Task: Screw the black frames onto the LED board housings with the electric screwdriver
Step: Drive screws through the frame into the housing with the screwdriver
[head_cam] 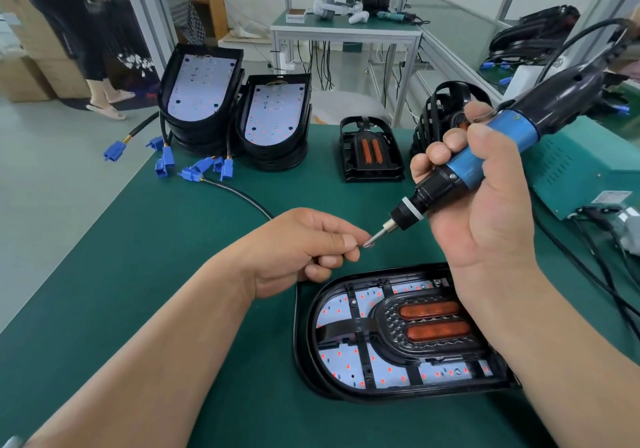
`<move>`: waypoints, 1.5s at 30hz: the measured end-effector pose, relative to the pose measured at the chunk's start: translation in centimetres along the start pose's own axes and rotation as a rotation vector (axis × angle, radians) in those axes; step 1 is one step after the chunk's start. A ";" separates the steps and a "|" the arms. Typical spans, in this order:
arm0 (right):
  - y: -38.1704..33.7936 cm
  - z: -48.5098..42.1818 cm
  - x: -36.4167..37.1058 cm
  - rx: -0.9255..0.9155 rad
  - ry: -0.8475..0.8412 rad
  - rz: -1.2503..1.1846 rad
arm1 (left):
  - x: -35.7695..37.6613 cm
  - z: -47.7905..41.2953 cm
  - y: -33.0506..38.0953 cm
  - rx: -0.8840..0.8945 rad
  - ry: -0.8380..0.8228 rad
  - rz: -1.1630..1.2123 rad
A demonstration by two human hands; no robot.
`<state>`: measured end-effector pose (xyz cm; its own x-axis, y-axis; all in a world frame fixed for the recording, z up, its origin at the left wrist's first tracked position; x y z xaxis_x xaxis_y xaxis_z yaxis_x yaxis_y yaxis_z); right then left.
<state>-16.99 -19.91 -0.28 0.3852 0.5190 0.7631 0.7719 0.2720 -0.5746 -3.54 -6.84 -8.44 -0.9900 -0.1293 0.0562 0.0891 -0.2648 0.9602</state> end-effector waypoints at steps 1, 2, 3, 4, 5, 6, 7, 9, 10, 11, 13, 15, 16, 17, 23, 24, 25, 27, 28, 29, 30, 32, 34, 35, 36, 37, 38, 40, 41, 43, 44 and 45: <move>0.0 0.0 -0.1 -0.005 0.007 -0.001 | 0.1 0.0 0.0 0.001 -0.010 -0.016; -0.1 0.0 -0.2 -0.010 0.017 -0.003 | 0.3 0.1 0.1 0.003 -0.022 -0.029; -0.1 0.0 -0.3 -0.015 0.031 -0.005 | 0.4 0.1 0.1 0.005 -0.032 -0.035; -0.2 -0.1 -0.5 -0.018 0.046 -0.008 | 0.5 0.1 0.2 0.008 -0.037 -0.031; -0.2 -0.1 -0.7 -0.019 0.061 -0.011 | 0.5 0.1 0.2 0.009 -0.040 -0.021; -0.1 -0.1 -0.8 -0.019 0.073 -0.013 | 0.5 0.1 0.2 0.011 -0.039 -0.010; -0.1 -0.1 -0.9 -0.018 0.081 -0.014 | 0.5 0.1 0.2 0.013 -0.039 -0.004; 0.0 -0.2 -1.0 -0.009 0.089 -0.018 | 0.5 0.1 0.3 0.019 -0.042 -0.006; 0.1 -0.2 -1.0 -0.004 0.088 -0.019 | 0.5 0.1 0.3 0.021 -0.045 -0.008; 0.1 -0.2 -0.9 0.000 0.084 -0.019 | 0.5 0.1 0.3 0.022 -0.048 -0.009; 0.2 -0.2 -0.8 0.005 0.069 -0.018 | 0.6 0.1 0.3 0.027 -0.052 -0.015; 0.3 -0.2 -0.6 0.007 0.059 -0.018 | 0.6 0.1 0.3 0.037 -0.060 -0.020; 0.3 -0.1 -0.6 0.007 0.059 -0.018 | 0.6 0.1 0.4 0.041 -0.064 -0.022; 0.3 -0.1 -0.6 0.007 0.060 -0.018 | 0.7 0.1 0.4 0.044 -0.068 -0.024; 0.3 -0.1 -0.5 0.020 0.047 -0.023 | 1.0 0.2 0.5 0.053 -0.081 -0.038; 0.3 -0.1 -0.5 0.022 0.046 -0.023 | 1.1 0.2 0.5 0.058 -0.081 -0.041; 0.3 -0.1 -0.5 0.024 0.046 -0.025 | 1.1 0.2 0.5 0.062 -0.081 -0.042; 0.4 0.0 -0.5 0.031 0.045 -0.024 | 1.2 0.2 0.6 0.075 -0.075 -0.039; 0.4 0.0 -0.5 0.034 0.046 -0.022 | 1.1 0.1 0.6 0.083 -0.067 -0.032; 0.5 0.0 -0.5 0.036 0.048 -0.022 | 1.1 0.1 0.6 0.090 -0.057 -0.023; 0.5 0.0 -0.5 0.036 0.051 -0.024 | 1.0 0.1 0.7 0.096 -0.050 -0.015; 0.4 0.0 -0.6 0.027 0.064 -0.034 | 0.9 0.1 0.7 0.106 -0.047 -0.008; 0.2 0.0 -0.8 0.014 0.083 -0.048 | 0.9 0.1 0.7 0.112 -0.050 -0.009; 0.1 0.0 -0.9 0.009 0.097 -0.055 | 0.9 0.1 0.7 0.113 -0.053 -0.014; 0.1 0.0 -1.1 0.005 0.112 -0.062 | 0.9 0.1 0.7 0.114 -0.056 -0.019; 0.1 0.0 -1.2 0.004 0.128 -0.066 | 0.9 0.2 0.7 0.111 -0.057 -0.024; 0.0 -0.1 -1.4 0.003 0.143 -0.070 | 0.9 0.2 0.7 0.108 -0.057 -0.028; 0.0 -0.1 -1.6 0.005 0.160 -0.075 | 0.9 0.2 0.6 0.104 -0.054 -0.033; 0.1 -0.1 -1.7 0.008 0.161 -0.075 | 1.0 0.2 0.6 0.105 -0.053 -0.036; 0.2 -0.1 -1.6 0.015 0.152 -0.070 | 1.0 0.2 0.7 0.112 -0.052 -0.040; 0.2 -0.2 -1.6 0.017 0.146 -0.065 | 1.0 0.2 0.7 0.116 -0.052 -0.040; 0.2 -0.1 -1.5 0.020 0.143 -0.063 | 1.0 0.2 0.7 0.118 -0.050 -0.041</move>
<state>-17.34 -20.76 -1.51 0.4060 0.3798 0.8312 0.7872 0.3167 -0.5292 -4.45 -7.00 -7.67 -0.9971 -0.0718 0.0267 0.0375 -0.1541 0.9873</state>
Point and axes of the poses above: each hand's wrist, its own z-axis away from the middle knuckle, its own x-axis out of the palm, y = z × x, the point moved 7 cm from there along -z, towards the middle knuckle, and after that the axes turned 7 degrees about -z, right-handed, at the moved point
